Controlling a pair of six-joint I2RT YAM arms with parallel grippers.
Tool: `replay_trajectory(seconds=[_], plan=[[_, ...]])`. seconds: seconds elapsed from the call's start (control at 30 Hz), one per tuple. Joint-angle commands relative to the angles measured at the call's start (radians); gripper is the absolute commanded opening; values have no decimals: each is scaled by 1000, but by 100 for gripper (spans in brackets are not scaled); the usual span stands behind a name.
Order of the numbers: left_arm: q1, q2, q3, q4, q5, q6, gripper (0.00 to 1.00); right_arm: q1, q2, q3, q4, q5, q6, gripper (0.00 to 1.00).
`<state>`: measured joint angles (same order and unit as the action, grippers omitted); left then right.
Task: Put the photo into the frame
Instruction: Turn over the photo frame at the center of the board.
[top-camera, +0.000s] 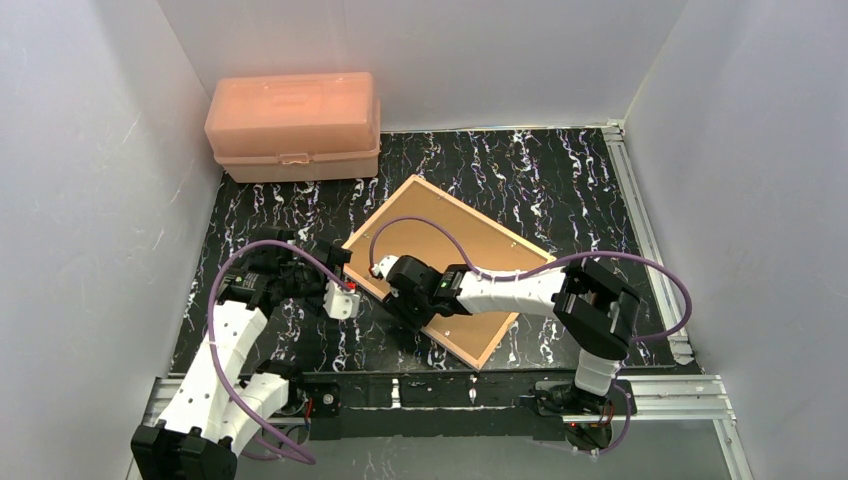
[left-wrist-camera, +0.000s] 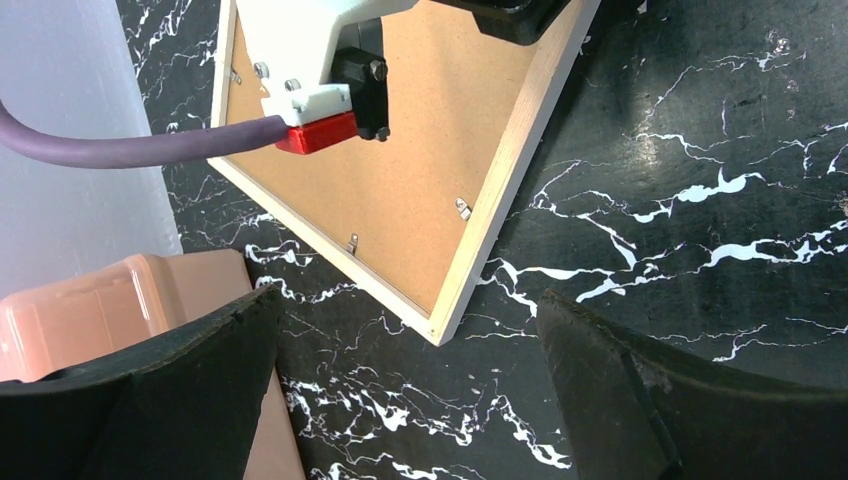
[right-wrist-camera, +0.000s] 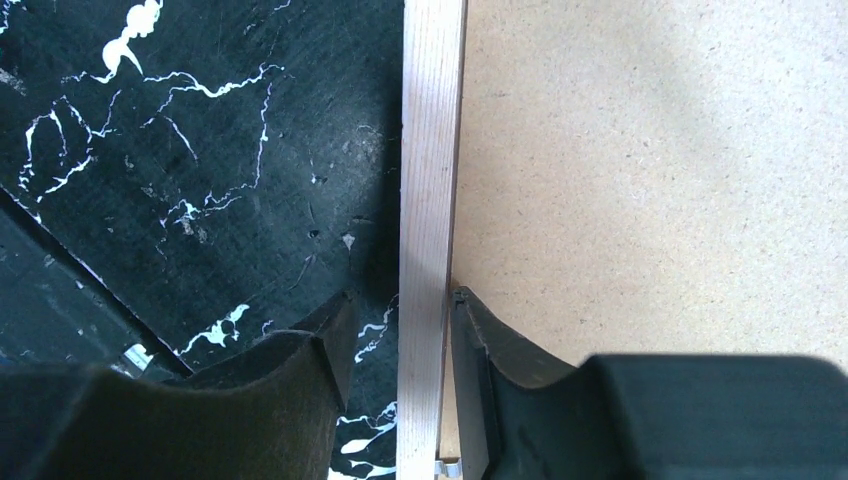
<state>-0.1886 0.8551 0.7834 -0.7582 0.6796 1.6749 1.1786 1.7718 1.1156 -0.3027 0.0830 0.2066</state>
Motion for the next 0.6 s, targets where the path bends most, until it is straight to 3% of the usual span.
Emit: replay_trajectory(seconds=[0.0,0.1,0.4,0.57], plan=[[5,-13,-3,-13,51,16,96,10,9,-9,25,25,-8,45],[5,-12,-5,-10,52,20,96,14,10,-9,22,44,-13,39],[5,-23,-54,7,73,64,98,18,-3,11,-12,85,-25,6],[-1,-37,-129,85,86,96,98,17,-62,129,-115,104,-41,1]])
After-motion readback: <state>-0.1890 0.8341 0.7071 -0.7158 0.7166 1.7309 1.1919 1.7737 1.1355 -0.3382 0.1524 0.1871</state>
